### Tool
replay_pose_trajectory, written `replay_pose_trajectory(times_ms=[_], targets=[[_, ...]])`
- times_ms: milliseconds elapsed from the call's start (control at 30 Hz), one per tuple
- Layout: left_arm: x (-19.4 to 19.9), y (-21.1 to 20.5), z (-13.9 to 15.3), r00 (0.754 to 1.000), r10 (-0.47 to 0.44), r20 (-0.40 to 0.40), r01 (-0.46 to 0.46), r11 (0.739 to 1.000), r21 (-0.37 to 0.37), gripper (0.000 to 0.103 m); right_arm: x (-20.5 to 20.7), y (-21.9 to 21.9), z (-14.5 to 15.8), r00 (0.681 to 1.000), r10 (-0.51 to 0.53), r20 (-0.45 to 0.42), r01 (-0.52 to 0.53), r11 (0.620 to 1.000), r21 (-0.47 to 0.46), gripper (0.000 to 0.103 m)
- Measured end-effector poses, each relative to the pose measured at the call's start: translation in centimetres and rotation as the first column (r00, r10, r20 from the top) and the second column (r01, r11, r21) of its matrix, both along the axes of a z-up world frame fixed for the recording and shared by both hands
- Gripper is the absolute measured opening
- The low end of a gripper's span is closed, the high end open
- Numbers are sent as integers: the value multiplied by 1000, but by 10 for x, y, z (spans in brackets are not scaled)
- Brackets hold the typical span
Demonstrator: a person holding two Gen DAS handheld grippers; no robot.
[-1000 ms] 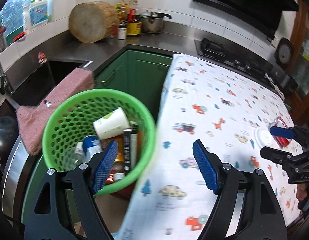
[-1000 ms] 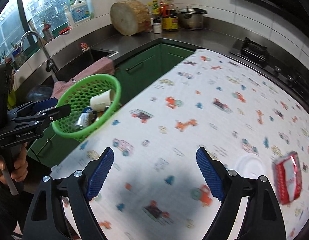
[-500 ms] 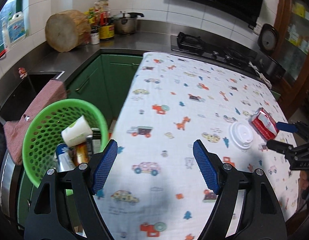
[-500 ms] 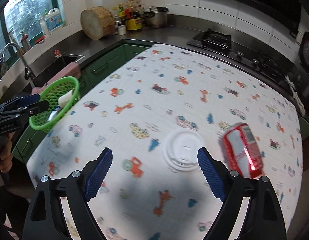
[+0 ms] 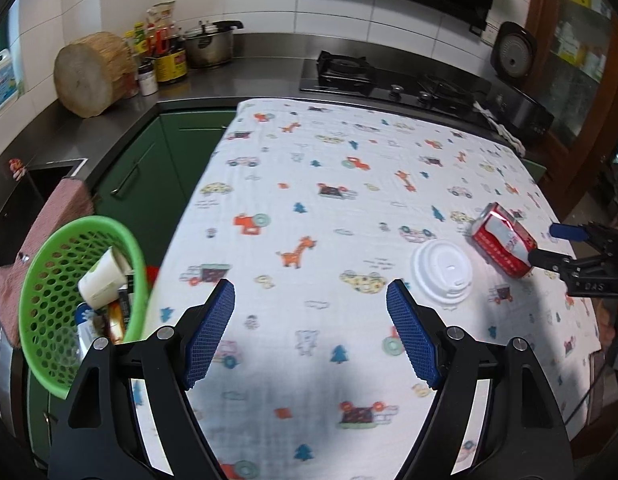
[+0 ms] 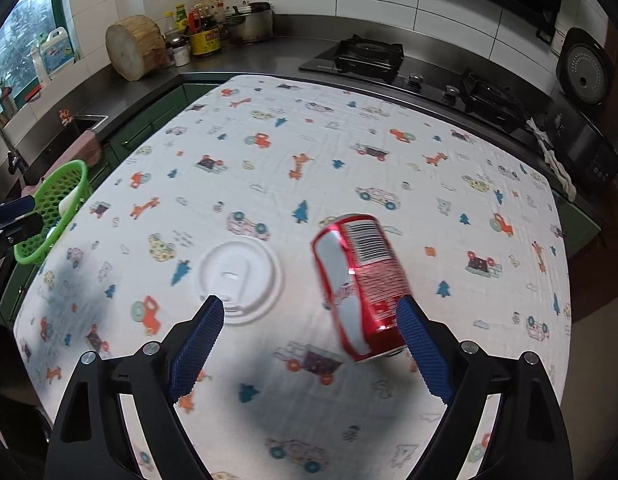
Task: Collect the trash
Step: 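Move both open tools back over the cloth toward the white lid and red can, then grasp the red cola can with the right tool while the left tool grasps the white lid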
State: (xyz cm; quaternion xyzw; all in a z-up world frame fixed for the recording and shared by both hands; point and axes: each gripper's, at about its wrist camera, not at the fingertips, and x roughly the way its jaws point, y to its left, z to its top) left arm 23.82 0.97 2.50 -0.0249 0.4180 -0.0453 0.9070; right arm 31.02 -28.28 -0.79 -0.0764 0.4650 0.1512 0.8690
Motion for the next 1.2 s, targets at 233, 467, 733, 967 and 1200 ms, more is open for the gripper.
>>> replay_pose_trajectory(times_ms=[233,467,733,967,1200], targets=[[15,-37,-6,999,-40,-22,40,999,6,79,24,-19,-22,999,12,-39,-13,1000,-14,85],[31,-67,-15,997,-70,-44,71,997,22,80,47,-24,-41,997,58,-57,-60,998,-24,85],[47,-94,-32,990,-110,-83,113,993,26,86,66,-27,-64,991,101,-89,-101,995,10,85],[57,-122,-51,979,-162,-127,170,984,52,91,70,-30,-75,987,120,-108,-117,992,39,66],[67,-147,-71,966,-204,-161,213,976,43,94,63,-44,-76,988,116,-101,-111,992,58,64]])
